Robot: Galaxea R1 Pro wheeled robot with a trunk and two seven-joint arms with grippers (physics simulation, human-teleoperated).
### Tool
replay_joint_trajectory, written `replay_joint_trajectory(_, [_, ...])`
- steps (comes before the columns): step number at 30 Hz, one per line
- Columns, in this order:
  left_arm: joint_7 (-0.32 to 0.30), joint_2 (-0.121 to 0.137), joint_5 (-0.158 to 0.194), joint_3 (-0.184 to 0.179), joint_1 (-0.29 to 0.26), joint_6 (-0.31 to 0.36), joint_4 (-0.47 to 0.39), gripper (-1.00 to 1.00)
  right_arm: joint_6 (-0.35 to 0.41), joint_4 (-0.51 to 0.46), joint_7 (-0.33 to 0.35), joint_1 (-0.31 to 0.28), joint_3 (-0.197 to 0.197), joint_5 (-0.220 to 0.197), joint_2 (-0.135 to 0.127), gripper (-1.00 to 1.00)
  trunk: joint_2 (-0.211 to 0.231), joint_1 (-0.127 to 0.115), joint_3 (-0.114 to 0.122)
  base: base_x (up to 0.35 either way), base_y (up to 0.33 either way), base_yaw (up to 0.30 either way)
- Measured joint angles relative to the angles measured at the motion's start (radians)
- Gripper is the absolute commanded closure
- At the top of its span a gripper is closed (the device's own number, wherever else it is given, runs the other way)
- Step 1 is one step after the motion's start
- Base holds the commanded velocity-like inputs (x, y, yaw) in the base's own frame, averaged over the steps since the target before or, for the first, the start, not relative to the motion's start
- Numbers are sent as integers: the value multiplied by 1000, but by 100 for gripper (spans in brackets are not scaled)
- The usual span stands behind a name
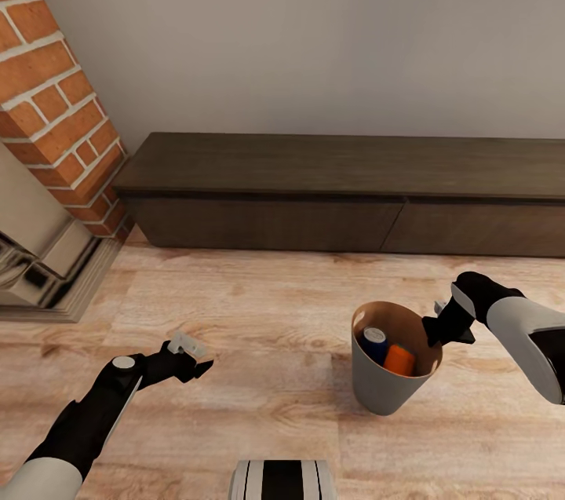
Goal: Put the three can of soda from the living room inside the tash can in the kitchen.
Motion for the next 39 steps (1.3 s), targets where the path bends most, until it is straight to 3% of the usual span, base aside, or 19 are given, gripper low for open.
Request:
replay_joint_trajectory(10, [0, 0, 0, 0, 7, -1, -1, -100, 0, 0, -1, 0, 1, -2, 0, 100, 0, 0, 0, 0, 0, 0])
replay_joint_trajectory(11, [0, 0, 0, -1, 7, -1, -1, -100, 0, 0, -1, 0, 1, -2, 0, -100, 0, 0, 0, 0, 0, 0])
replay_joint_trajectory(13, [0, 0, 0, -1, 7, -1, -1, -100, -19, -2, 0, 24, -22, -2, 0, -100, 0, 1, 0, 0, 0, 0])
replay_joint_trajectory(39, [0, 0, 0, -1, 12, -2, 0, -100, -17, -1, 0, 25, -19, 4, 5, -100, 0, 0, 0, 0, 0, 0])
